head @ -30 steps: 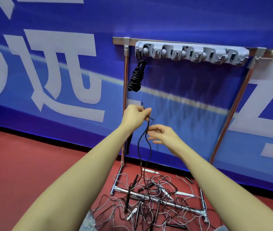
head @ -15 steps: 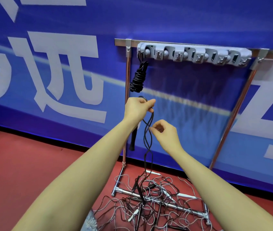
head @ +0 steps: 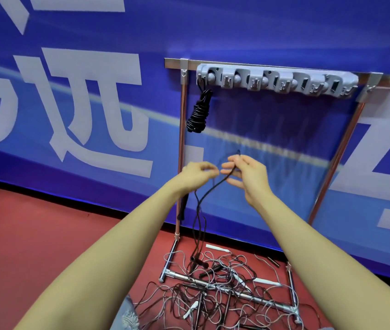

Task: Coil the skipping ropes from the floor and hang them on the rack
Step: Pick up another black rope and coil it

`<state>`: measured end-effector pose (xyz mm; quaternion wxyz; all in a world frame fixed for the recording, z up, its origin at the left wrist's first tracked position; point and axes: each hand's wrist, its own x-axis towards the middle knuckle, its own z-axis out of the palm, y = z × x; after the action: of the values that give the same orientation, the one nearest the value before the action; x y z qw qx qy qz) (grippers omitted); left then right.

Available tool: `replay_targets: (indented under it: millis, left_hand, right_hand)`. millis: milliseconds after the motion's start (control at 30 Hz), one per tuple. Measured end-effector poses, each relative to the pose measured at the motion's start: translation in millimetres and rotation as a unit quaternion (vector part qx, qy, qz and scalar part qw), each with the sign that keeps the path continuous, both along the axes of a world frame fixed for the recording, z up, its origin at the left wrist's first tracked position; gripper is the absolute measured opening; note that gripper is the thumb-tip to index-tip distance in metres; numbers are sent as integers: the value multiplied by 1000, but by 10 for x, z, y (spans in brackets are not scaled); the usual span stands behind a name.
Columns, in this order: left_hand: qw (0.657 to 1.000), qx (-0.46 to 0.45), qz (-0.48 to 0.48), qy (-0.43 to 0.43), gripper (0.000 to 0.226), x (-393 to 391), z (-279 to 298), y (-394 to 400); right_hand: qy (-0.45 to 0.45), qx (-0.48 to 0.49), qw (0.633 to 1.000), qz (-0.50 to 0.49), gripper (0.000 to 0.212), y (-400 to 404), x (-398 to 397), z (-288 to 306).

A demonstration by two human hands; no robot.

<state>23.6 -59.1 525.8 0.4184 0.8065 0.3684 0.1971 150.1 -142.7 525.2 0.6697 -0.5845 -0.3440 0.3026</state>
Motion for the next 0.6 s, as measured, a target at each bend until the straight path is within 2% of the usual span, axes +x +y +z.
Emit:
replay_targets:
  millis: [67, 100, 200, 333, 433, 533, 600]
  left_hand:
    - [998, 36, -23, 49, 30, -32, -192, -26]
    - [998, 34, -32, 45, 28, -41, -254, -46]
    - [999, 31, -12, 7, 17, -14, -318, -80]
    - [999, 31, 18, -38, 20, 63, -230, -87]
    - [997, 34, 31, -68, 33, 131, -117, -100]
    - [990, 26, 73, -118, 36, 222, -11, -89]
    - [986, 25, 90, -139, 36, 272, 69, -93]
  right_hand:
    - [29, 34, 999, -11, 19, 1, 28, 122]
    - [37, 50, 998, -15, 19, 1, 45, 176]
    - [54, 81, 995, -23, 19, -15, 84, 292]
    - [47, 90, 995, -24, 22, -46, 171, 256]
    - [40, 21, 999, -21, 27, -64, 228, 112]
    - [-35, -83, 996, -12, 19, -104, 178, -125]
    - [-73, -116, 990, 33, 15, -137, 103, -259]
